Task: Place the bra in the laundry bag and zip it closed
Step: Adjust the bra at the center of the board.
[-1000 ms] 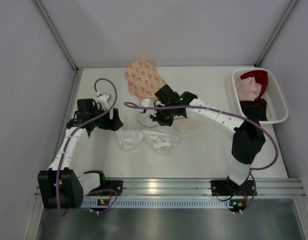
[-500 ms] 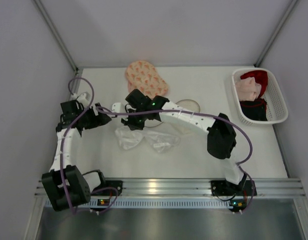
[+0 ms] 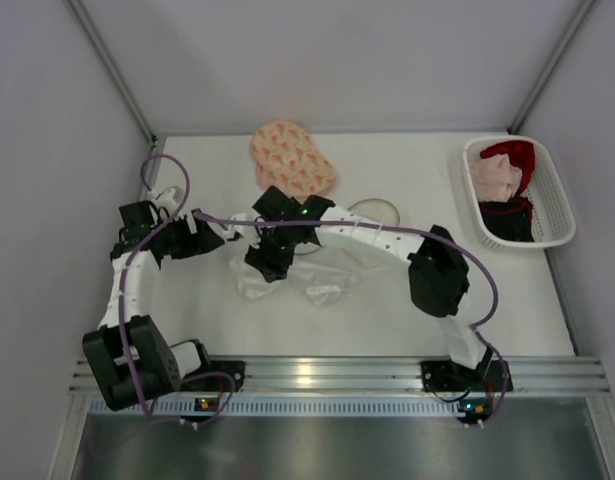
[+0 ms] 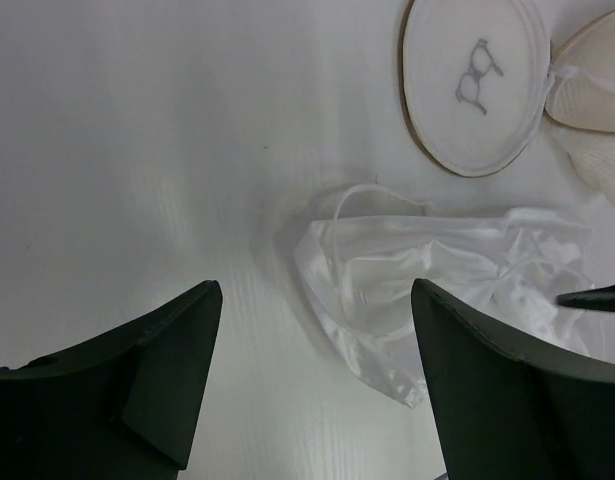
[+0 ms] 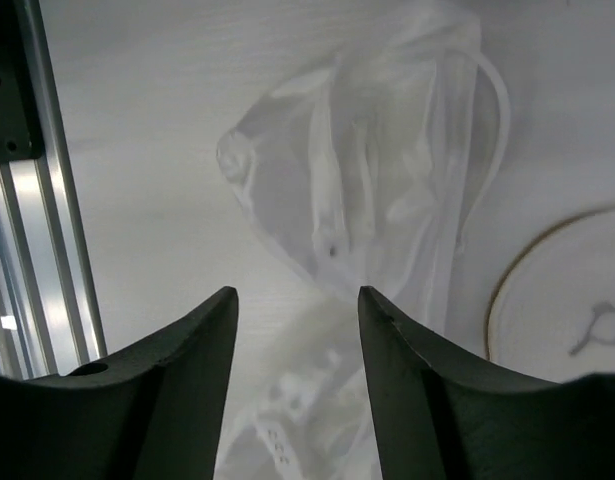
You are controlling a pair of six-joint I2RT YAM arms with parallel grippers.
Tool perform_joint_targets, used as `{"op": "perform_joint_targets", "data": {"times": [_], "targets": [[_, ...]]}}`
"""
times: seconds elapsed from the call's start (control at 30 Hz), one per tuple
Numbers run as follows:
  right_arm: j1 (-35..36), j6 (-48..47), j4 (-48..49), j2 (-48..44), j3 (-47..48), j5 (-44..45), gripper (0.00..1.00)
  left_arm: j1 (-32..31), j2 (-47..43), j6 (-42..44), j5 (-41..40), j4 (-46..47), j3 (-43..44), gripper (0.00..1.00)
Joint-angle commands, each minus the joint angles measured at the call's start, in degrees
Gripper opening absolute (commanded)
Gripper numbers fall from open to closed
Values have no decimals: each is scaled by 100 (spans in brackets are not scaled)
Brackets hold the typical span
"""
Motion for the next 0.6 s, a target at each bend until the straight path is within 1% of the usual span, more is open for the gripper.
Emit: {"op": "perform_joint_targets", "data": {"times": [0.0, 0.03, 0.07, 0.1, 0.17, 0.23, 0.27, 0.4, 0.47, 0.5, 0.57], "targets": [[-562, -337, -693, -1352, -736, -191, 50, -61, 347, 922, 580, -112, 257, 82], [-720, -573, -712, -1546, -1035, -129, 50, -140, 445, 1045, 563, -164, 310, 81], [-791, -663, -756, -1835, -1604, 2, 48, -202, 568, 1220, 511, -182, 363, 81], [-861, -742, -774, -1942, -1853, 55, 45, -280, 665, 1291, 484, -174, 442, 79], [-976, -892, -792, -2083, -2432, 283, 42, -527, 990, 1371, 292, -174, 548, 77], [-1063, -840, -512, -2084, -2707, 442, 41, -763, 1331, 1493, 255, -174, 731, 76], [-1108, -779, -441, -1997, -2777, 530, 40, -843, 1429, 1520, 98, -182, 802, 75], [-1319, -576, -370, -1539, -2366, 495, 38, -1230, 1904, 1670, -237, -174, 1119, 72], [-1398, -480, -378, -1286, -1990, 434, 38, -1336, 2106, 1775, -237, -235, 1224, 67], [-1424, -436, -422, -1188, -1831, 399, 41, -1414, 2159, 1828, -281, -322, 1242, 65], [-1442, -426, -493, -925, -1410, 337, 44, -1511, 2230, 1986, -246, -498, 1216, 59]]}}
